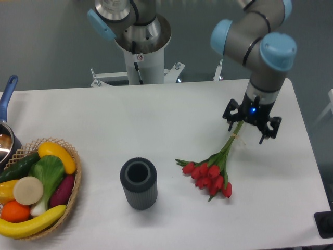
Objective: Pick up the flowers from the table
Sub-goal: 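Move the open gripper down toward the tulip stems, then lower the gripper onto the stems and close it around them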
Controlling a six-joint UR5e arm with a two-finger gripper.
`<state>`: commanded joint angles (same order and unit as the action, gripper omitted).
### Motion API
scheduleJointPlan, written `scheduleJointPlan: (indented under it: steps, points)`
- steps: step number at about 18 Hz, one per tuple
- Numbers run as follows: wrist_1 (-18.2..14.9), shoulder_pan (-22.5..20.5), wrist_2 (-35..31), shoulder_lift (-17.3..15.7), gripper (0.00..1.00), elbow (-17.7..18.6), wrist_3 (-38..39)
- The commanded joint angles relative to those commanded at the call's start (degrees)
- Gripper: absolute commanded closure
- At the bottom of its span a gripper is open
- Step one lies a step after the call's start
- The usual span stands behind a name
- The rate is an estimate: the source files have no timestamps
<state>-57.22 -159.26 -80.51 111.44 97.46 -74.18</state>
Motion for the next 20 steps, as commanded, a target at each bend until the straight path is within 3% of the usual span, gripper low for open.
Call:
scheduleJointPlan:
  steps: [11, 20]
  points:
    - [0.70, 1.58, -3.42, 3.86, 0.00, 2.82, -0.09]
    - [4.22, 3.43, -5.80, 6.59, 0.00, 2.99, 0.61]
